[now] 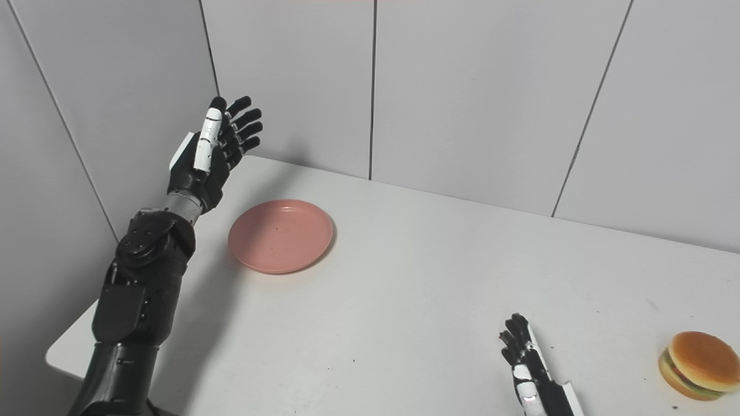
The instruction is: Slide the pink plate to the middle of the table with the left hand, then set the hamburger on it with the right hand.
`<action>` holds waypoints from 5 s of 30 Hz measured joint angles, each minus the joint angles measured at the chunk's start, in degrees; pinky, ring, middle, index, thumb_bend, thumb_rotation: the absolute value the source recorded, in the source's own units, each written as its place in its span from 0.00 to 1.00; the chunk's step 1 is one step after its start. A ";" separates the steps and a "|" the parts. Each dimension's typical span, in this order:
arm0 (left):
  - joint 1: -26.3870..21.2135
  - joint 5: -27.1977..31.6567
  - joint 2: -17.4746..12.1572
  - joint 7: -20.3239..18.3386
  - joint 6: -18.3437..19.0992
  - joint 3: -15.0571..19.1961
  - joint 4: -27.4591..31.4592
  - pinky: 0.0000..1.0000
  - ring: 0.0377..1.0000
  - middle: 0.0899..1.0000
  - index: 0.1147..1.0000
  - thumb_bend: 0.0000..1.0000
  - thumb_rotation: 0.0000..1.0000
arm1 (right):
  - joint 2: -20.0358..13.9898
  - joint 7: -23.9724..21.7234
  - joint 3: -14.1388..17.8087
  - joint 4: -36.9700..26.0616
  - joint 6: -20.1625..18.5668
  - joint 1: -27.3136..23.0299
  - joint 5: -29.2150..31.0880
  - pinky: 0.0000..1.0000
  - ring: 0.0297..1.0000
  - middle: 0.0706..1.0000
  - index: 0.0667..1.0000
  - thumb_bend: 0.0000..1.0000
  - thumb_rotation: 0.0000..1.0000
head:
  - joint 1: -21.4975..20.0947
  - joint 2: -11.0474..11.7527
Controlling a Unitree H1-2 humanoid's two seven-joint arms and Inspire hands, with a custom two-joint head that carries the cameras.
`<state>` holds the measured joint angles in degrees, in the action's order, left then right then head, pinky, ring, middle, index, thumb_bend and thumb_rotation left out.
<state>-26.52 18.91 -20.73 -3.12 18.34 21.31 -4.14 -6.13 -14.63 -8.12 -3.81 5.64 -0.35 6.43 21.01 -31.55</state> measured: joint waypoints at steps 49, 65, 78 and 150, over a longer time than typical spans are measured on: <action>-0.65 2.87 -0.17 -0.82 -10.61 3.18 -27.71 0.89 0.86 0.84 0.82 0.50 1.00 | -0.07 -0.36 0.31 -0.37 -0.22 0.29 -0.01 1.00 0.98 0.99 1.00 0.53 0.94 | -0.53 -0.35; 2.97 3.41 4.63 -0.48 -10.24 0.79 -21.83 0.87 0.85 0.84 0.83 0.50 1.00 | 0.03 -0.35 0.34 -0.42 -0.34 0.27 -0.12 1.00 0.98 0.99 1.00 0.52 0.93 | -1.41 -0.88; 3.66 3.50 5.96 -0.62 -10.21 -0.99 -20.23 0.88 0.86 0.85 0.83 0.50 1.00 | 0.12 0.05 0.29 -0.47 -0.36 0.28 -0.65 1.00 0.98 0.99 1.00 0.54 0.95 | -2.37 -1.49; 11.71 1.96 23.28 -3.02 -3.53 -20.01 -3.31 0.87 0.86 0.86 0.84 0.50 1.00 | 3.17 6.45 -0.94 -3.09 -4.41 2.06 -6.89 0.98 0.97 0.97 1.00 0.59 0.99 | -15.64 -7.29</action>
<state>-14.81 20.87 2.55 -6.14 14.81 1.31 -7.45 -2.96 -8.17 -9.06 -6.90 1.23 1.70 -0.46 5.36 -38.85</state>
